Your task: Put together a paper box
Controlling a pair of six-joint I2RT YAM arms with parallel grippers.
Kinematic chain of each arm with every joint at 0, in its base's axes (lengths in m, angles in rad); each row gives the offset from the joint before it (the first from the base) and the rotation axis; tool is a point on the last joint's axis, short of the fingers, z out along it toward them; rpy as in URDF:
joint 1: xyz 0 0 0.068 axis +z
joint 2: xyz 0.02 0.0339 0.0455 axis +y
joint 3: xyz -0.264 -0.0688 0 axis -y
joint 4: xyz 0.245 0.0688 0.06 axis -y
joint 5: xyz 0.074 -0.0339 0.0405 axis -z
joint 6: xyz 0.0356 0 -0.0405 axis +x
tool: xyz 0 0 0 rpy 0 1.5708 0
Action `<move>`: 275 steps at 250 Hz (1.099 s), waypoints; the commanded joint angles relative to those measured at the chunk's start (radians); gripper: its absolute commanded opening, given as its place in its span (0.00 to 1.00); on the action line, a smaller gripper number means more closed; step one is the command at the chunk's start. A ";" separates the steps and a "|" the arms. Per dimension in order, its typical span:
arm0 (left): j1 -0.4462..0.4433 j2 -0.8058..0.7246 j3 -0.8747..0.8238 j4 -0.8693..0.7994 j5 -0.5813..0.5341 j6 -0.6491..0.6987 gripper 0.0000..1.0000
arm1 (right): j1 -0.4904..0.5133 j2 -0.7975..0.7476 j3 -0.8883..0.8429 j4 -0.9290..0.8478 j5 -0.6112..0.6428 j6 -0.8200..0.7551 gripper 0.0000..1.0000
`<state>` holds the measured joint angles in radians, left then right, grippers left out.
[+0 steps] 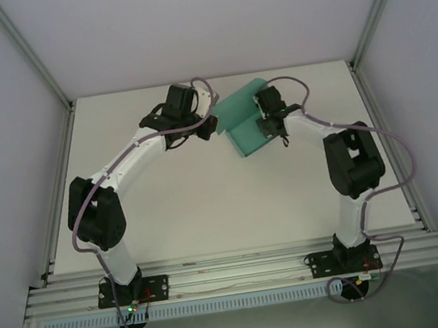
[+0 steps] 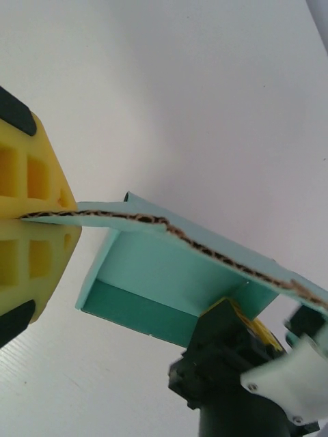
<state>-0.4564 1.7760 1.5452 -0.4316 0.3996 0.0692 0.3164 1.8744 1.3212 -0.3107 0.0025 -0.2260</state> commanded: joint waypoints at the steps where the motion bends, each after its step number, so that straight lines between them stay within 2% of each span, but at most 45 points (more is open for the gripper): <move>1: 0.013 -0.084 0.005 0.004 -0.030 -0.005 0.00 | -0.045 -0.057 -0.058 0.085 -0.176 0.080 0.21; 34: 0.013 -0.081 -0.001 0.003 -0.032 -0.002 0.00 | -0.046 -0.073 -0.065 0.082 -0.285 0.042 0.29; 69: 0.013 -0.073 0.000 0.000 -0.021 0.002 0.00 | -0.048 -0.095 -0.061 0.062 -0.348 0.027 0.50; 87: 0.013 -0.064 0.006 -0.010 -0.017 0.008 0.00 | -0.048 -0.114 -0.062 0.064 -0.327 0.033 0.53; 102: 0.013 -0.058 0.010 -0.017 -0.017 0.011 0.00 | -0.048 -0.132 -0.067 0.075 -0.286 0.041 0.63; 124: 0.013 -0.049 0.019 -0.030 -0.017 0.015 0.00 | -0.048 -0.158 -0.082 0.095 -0.212 0.061 0.71; 168: 0.013 -0.052 0.017 -0.038 0.010 0.022 0.00 | -0.049 -0.179 -0.110 0.111 -0.240 0.015 0.71; 215: 0.013 -0.059 0.013 -0.033 0.029 0.029 0.00 | -0.049 -0.103 -0.028 0.001 -0.384 -0.014 0.67; 275: 0.013 -0.064 0.010 -0.035 0.035 0.026 0.00 | -0.049 -0.057 -0.010 0.016 -0.366 0.007 0.51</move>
<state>-0.4553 1.7252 1.5455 -0.4618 0.4118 0.0799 0.2737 1.8004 1.2888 -0.2806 -0.3653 -0.2218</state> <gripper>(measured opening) 0.047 0.544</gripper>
